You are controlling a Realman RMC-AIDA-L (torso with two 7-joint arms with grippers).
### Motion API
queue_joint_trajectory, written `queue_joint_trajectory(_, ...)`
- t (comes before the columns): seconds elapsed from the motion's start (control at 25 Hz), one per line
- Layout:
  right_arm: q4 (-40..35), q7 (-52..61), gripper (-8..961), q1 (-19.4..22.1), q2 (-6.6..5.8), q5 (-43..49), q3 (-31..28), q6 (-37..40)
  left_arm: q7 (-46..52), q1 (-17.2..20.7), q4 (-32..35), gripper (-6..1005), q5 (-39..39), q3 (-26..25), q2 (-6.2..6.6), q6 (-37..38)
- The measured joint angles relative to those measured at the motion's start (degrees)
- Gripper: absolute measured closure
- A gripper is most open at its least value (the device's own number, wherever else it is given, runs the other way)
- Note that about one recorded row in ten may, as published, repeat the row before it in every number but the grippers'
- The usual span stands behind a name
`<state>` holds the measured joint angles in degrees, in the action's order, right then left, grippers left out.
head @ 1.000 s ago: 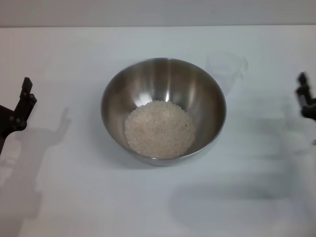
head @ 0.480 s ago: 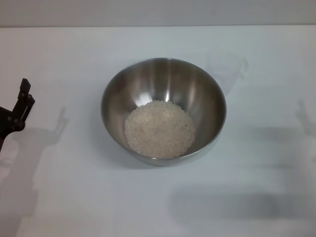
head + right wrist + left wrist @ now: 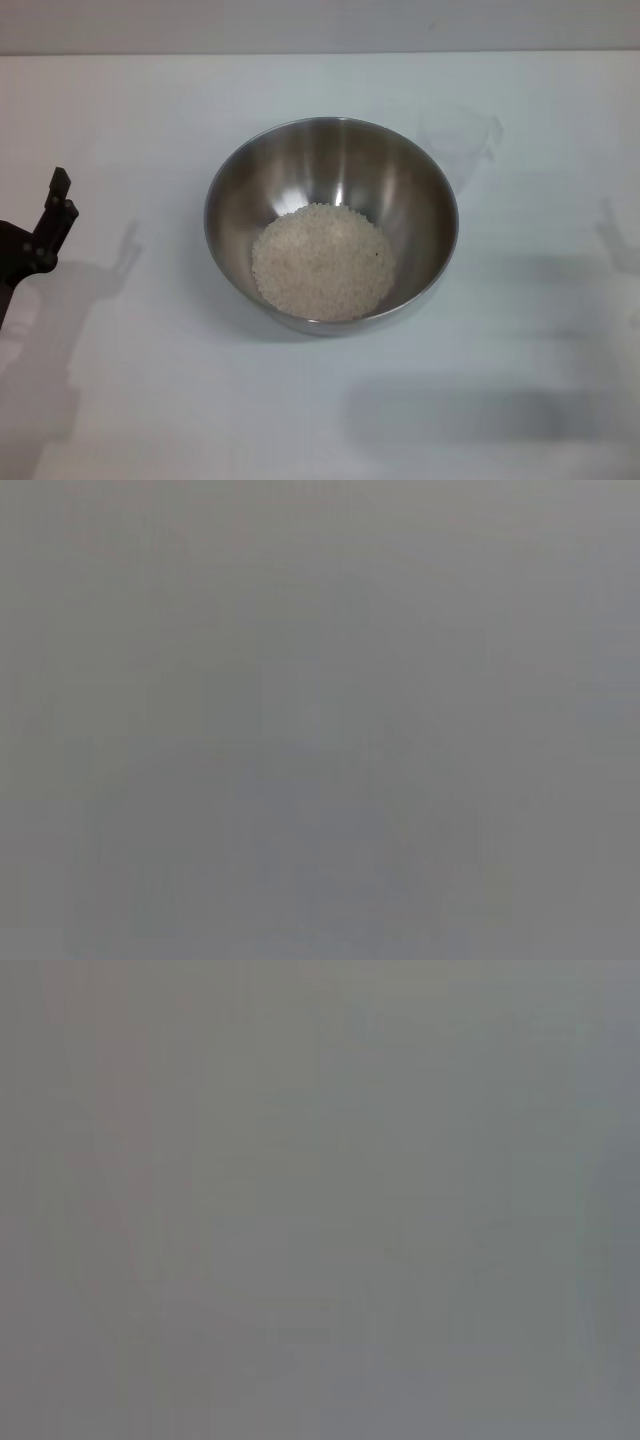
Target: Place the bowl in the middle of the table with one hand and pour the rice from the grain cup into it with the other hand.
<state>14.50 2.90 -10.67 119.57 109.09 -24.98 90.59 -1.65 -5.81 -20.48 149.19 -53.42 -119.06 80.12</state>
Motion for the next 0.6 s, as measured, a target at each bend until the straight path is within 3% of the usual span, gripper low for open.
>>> queue_joint_trajectory(0.6, -1.25, 0.48, 118, 0.73, -0.17, 0.15, 2.3, 3.93, -0.19, 0.05, 1.59, 190, -0.32, 0.76, 0.05, 0.29)
